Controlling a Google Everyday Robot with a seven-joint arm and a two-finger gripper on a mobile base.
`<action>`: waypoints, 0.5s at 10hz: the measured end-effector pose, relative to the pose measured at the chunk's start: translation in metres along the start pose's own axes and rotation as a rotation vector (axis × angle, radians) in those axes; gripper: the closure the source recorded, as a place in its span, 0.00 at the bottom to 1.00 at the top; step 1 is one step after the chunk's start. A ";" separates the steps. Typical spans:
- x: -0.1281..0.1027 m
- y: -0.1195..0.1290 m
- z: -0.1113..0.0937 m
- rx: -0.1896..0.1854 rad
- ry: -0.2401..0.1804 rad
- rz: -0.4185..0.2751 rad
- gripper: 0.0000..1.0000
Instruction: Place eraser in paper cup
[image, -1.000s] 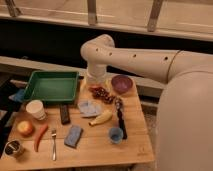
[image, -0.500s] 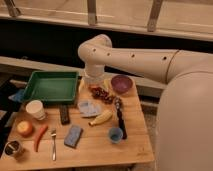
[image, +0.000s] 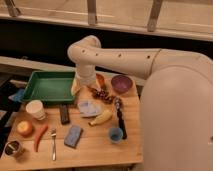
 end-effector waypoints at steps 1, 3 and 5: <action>-0.003 0.015 0.008 -0.014 0.012 -0.015 0.20; -0.002 0.062 0.031 -0.040 0.049 -0.073 0.20; 0.002 0.095 0.050 -0.055 0.080 -0.117 0.20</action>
